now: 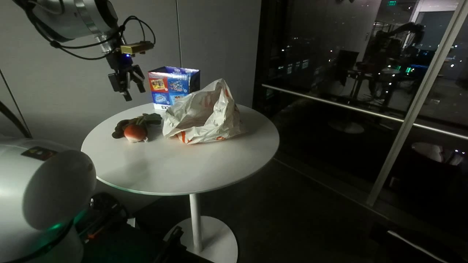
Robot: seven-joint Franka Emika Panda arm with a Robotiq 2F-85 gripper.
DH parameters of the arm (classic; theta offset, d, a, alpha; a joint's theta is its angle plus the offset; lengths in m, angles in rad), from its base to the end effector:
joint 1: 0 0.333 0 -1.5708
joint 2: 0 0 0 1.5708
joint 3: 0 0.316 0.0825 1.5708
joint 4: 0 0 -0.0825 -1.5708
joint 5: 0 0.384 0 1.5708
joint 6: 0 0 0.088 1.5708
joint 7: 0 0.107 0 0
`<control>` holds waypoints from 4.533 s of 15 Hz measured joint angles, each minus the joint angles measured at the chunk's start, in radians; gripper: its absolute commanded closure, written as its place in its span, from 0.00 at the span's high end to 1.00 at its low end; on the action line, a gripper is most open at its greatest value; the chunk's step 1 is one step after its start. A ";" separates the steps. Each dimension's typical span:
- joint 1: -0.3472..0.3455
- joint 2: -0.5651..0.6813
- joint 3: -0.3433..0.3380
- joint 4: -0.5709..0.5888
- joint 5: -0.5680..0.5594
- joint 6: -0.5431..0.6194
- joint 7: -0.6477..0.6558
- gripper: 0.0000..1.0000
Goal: Put the duster, the turnip plushie and the moose toy in the plastic
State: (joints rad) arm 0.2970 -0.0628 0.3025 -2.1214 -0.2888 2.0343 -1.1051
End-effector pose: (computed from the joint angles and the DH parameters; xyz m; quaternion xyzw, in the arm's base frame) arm 0.4433 0.2856 0.4382 0.6011 0.7872 -0.0479 0.1292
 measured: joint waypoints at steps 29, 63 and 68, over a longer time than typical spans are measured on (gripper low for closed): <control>-0.116 0.590 0.011 0.463 0.382 -0.104 -0.643 1.00; -0.115 0.478 -0.017 0.494 0.361 0.041 -0.401 0.10; -0.115 0.254 -0.049 0.274 0.346 0.217 -0.239 0.09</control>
State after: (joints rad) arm 0.1816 0.1910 0.2540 -1.8478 0.0570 2.2508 -1.3441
